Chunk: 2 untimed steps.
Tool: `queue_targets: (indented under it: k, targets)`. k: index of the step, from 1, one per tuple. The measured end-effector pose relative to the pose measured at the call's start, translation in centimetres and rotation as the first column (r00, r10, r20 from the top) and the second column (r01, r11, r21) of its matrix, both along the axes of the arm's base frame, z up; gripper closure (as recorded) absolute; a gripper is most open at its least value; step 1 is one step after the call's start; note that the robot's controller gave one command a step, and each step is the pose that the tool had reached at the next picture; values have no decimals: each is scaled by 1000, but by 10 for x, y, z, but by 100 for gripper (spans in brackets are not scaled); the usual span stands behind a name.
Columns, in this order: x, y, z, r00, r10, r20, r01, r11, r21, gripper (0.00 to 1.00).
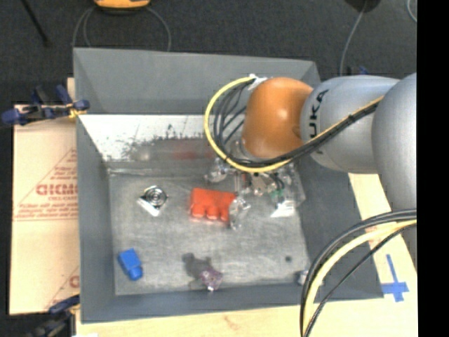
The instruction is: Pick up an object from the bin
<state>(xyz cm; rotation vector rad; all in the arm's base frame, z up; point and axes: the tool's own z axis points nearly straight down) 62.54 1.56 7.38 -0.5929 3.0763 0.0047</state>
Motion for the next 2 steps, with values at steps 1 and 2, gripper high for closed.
queue_targets:
  k: [1, 2]
  targets:
    - [2, 1, 4, 1000, -1, 9, 1, 1000, 0, 100]
    - [-12, -49, 162, 999, 49, 5, -49, 999, -8, 100]
